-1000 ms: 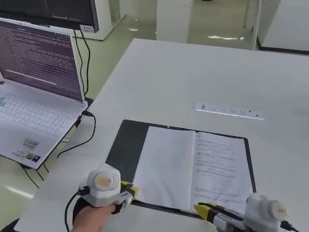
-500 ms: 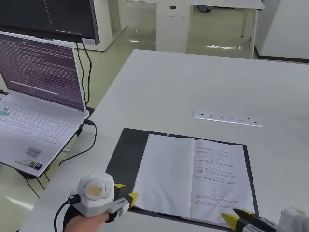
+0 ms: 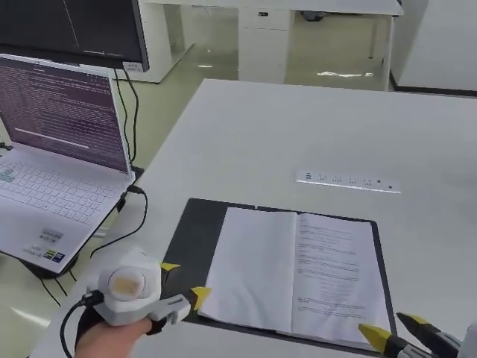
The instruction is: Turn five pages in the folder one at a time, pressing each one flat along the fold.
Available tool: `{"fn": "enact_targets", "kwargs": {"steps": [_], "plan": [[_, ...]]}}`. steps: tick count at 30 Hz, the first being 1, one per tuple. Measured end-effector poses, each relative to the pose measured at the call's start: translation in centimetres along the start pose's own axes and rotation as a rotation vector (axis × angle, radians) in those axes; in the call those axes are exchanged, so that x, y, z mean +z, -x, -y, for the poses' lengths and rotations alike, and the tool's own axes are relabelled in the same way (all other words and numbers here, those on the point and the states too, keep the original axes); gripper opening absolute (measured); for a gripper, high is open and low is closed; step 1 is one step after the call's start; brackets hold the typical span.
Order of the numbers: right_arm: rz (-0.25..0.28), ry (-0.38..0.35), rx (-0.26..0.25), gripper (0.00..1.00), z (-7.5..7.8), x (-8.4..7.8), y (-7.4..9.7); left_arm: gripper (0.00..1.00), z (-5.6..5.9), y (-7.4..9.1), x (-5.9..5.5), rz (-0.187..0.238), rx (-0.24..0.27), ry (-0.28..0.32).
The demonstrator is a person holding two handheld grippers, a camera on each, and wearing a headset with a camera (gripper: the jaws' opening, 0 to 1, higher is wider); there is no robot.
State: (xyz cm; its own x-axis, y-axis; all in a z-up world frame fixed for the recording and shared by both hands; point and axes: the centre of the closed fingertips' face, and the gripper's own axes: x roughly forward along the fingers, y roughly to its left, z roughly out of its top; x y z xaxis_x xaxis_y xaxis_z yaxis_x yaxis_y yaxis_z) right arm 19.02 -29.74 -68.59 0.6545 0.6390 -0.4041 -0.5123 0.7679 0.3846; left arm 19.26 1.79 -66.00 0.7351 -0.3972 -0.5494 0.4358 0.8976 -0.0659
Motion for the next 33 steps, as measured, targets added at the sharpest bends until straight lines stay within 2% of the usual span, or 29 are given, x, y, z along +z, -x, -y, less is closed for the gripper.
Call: {"fn": "enact_targets", "kwargs": {"steps": [8, 14, 20, 22, 24, 28, 33], "plan": [[0.011, 0.020, -0.017, 0.66, 0.1, 0.6, 1.4, 0.53, 0.0, 1.5, 0.4, 0.009, 0.008, -0.006], [0.032, 0.001, -0.024, 0.76, -0.1, 0.8, 2.9, 0.60, 0.0, 2.7, 0.1, 0.016, 0.024, 0.028], [0.022, -0.020, -0.038, 0.80, 0.4, 0.0, 3.7, 0.69, 0.3, 3.3, 0.1, 0.030, 0.028, 0.070], [0.009, -0.014, -0.038, 0.81, 0.3, -0.3, 3.8, 0.72, 0.4, 3.3, 0.0, 0.027, 0.031, 0.068], [-0.003, -0.010, -0.032, 0.81, 0.1, -0.5, 3.8, 0.73, 0.3, 3.3, -0.4, 0.000, 0.045, 0.029], [-0.021, 0.005, -0.027, 0.81, 0.1, -0.8, 3.8, 0.74, 0.6, 3.1, -0.3, 0.005, 0.037, 0.038], [-0.013, -0.008, -0.029, 0.81, 0.1, -0.6, 3.8, 0.74, 1.5, 2.2, 0.0, 0.002, 0.015, 0.037]]}}
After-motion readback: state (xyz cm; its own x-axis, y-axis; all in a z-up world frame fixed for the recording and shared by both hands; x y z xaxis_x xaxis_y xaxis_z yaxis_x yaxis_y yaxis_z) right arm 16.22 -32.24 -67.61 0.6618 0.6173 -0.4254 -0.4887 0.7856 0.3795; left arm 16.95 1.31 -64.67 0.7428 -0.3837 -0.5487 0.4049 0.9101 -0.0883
